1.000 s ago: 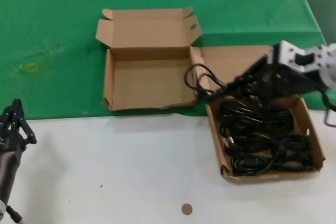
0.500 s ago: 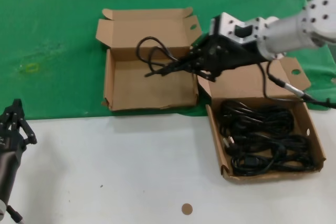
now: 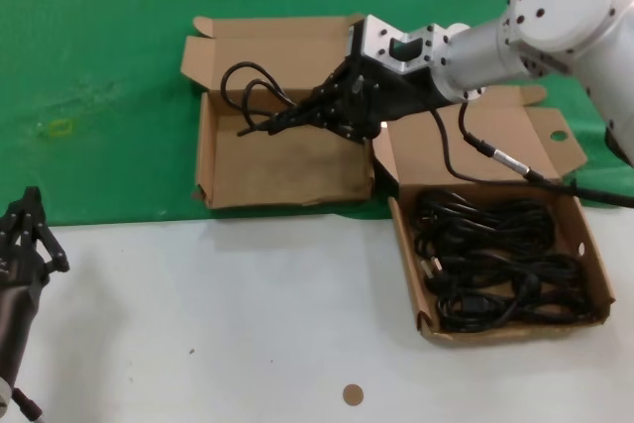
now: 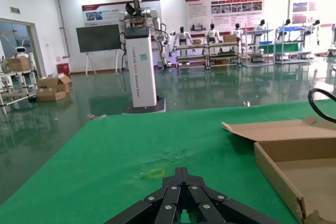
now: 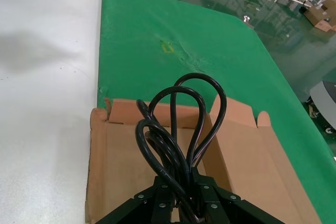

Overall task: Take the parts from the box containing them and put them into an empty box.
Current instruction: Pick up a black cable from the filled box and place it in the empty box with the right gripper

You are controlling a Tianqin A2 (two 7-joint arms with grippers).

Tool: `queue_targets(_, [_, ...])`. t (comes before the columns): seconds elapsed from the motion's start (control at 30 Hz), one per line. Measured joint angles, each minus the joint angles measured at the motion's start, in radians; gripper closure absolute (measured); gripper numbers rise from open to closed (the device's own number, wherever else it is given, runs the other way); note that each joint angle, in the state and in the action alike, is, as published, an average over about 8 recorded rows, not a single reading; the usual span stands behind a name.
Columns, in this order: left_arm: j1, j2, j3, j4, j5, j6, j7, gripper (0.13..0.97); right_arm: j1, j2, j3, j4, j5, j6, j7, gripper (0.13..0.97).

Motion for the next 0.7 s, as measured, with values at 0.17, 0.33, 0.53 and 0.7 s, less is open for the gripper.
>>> queue_targets(0.17, [0.000,0.000,0.000,0.000,0.000,0.000,0.000,0.953,0.026,-0.034,-0.001,-0.076,0.006,0.014,-0.034,0.898])
queue_targets(0.33, [0.000,0.000,0.000,0.000,0.000,0.000,0.000,0.953,0.049,-0.058,-0.002,-0.135,0.009,0.024,-0.057,0.898])
queue_targets(0.53, [0.000,0.000,0.000,0.000,0.000,0.000,0.000,0.953,0.067,-0.077,-0.003,-0.193,0.009,0.039,-0.080,0.898])
queue_targets(0.7, [0.000,0.000,0.000,0.000,0.000,0.000,0.000,0.953,0.081,-0.089,-0.001,-0.238,0.011,0.052,-0.103,0.879])
